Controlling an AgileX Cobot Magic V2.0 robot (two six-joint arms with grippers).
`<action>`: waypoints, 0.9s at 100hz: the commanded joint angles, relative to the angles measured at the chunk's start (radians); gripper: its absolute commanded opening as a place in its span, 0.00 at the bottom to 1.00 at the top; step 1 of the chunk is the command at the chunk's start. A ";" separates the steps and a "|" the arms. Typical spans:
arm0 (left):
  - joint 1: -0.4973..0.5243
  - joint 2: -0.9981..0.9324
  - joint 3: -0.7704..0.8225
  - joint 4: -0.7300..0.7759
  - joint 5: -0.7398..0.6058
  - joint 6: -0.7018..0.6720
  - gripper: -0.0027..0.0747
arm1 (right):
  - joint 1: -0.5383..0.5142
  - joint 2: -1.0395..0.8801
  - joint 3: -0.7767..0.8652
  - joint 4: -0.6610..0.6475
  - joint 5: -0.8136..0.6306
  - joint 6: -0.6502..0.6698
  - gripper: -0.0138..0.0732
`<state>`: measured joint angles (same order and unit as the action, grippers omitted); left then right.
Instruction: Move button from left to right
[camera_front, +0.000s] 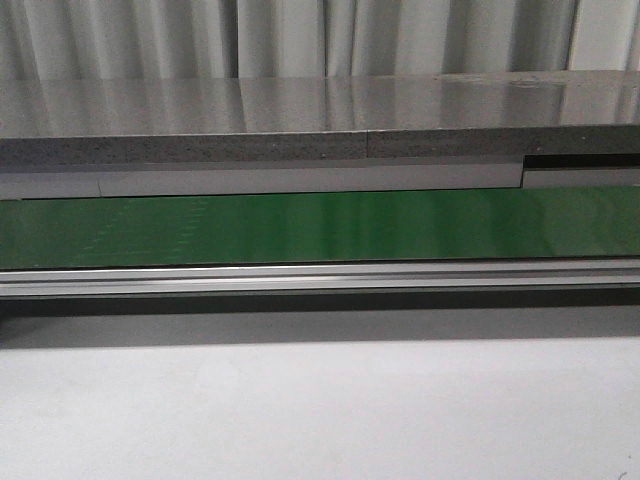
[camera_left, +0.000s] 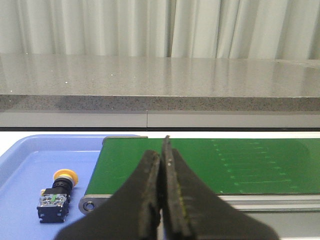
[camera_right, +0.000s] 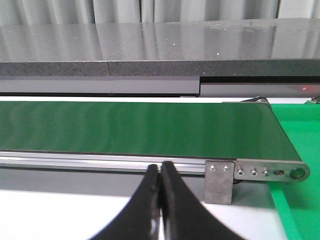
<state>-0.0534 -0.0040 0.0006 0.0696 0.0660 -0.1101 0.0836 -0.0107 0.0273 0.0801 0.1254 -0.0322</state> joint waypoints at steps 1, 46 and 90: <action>-0.006 -0.032 0.034 -0.002 -0.076 -0.008 0.01 | 0.003 -0.018 -0.015 -0.006 -0.073 0.000 0.08; -0.006 -0.032 0.011 -0.002 -0.080 -0.008 0.01 | 0.003 -0.018 -0.015 -0.006 -0.073 0.000 0.08; -0.006 0.244 -0.353 -0.002 0.243 -0.008 0.01 | 0.003 -0.018 -0.015 -0.006 -0.073 0.000 0.08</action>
<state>-0.0534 0.1453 -0.2421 0.0696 0.3026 -0.1101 0.0836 -0.0107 0.0273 0.0801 0.1254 -0.0322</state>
